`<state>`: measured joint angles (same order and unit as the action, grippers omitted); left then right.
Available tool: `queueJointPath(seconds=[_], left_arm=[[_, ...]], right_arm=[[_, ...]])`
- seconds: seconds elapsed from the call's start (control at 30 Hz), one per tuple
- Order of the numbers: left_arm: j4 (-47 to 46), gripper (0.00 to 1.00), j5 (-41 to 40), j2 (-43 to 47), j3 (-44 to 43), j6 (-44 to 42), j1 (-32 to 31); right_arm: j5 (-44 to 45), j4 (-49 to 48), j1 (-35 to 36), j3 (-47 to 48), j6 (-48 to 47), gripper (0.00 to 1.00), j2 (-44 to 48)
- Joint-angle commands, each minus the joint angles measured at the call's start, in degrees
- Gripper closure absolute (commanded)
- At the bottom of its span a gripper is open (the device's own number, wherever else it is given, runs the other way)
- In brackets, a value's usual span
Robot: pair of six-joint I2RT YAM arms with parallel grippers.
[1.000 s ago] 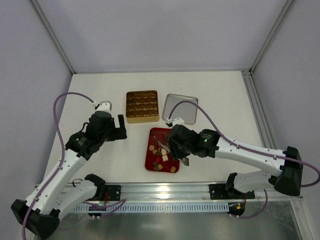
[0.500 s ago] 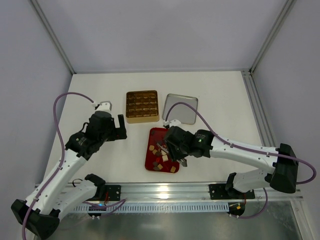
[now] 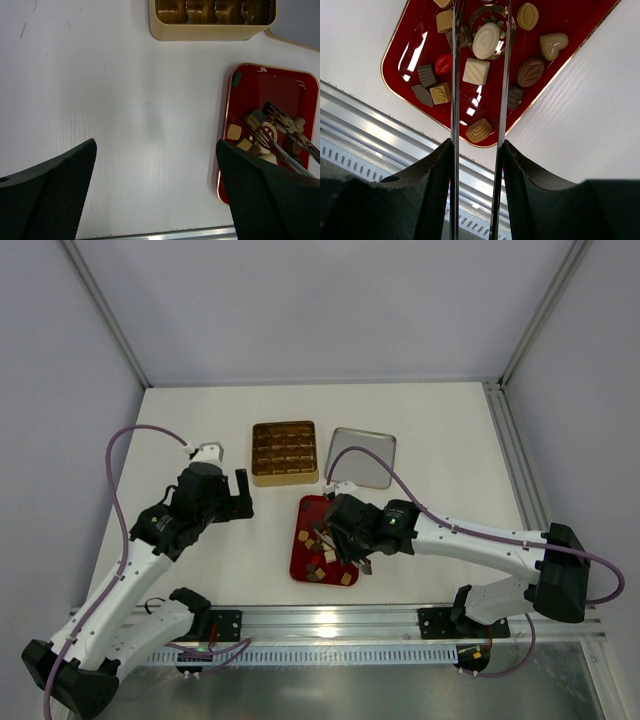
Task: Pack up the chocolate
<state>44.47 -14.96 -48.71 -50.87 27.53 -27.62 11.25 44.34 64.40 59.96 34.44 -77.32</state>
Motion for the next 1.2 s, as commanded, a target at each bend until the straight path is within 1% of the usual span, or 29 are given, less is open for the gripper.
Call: queueJointPath(seconds=[0.0,0.5,0.57,0.77,0.87,1.17], left_arm=[[-1.2,0.0,-0.2,0.9,-0.5,-0.9,0.5],[-1.0,0.0,-0.4,1.3,-0.2,-0.8,0.5],[-1.0,0.0,-0.4,1.5,-0.2,-0.9,0.5],[-1.0,0.0,-0.3,1.7,-0.1,-0.8,0.5],[-1.0,0.0,-0.2,1.7,0.0,-0.7,0.5],[-1.0,0.0,-0.4,2.0,0.2,-0.7,0.5]], right_arm=[[1.1,-1.6,0.4,0.9,0.3,0.55,-0.5],[1.1,-0.9,0.4,1.9,0.2,0.56,-1.3],[1.0,-0.7,0.4,2.1,0.3,0.59,-1.2],[1.0,-0.4,0.5,2.3,0.4,0.6,-1.0],[1.1,-0.3,0.5,2.5,0.3,0.63,-1.1],[2.4,1.2,0.5,3.9,0.1,0.65,-0.6]])
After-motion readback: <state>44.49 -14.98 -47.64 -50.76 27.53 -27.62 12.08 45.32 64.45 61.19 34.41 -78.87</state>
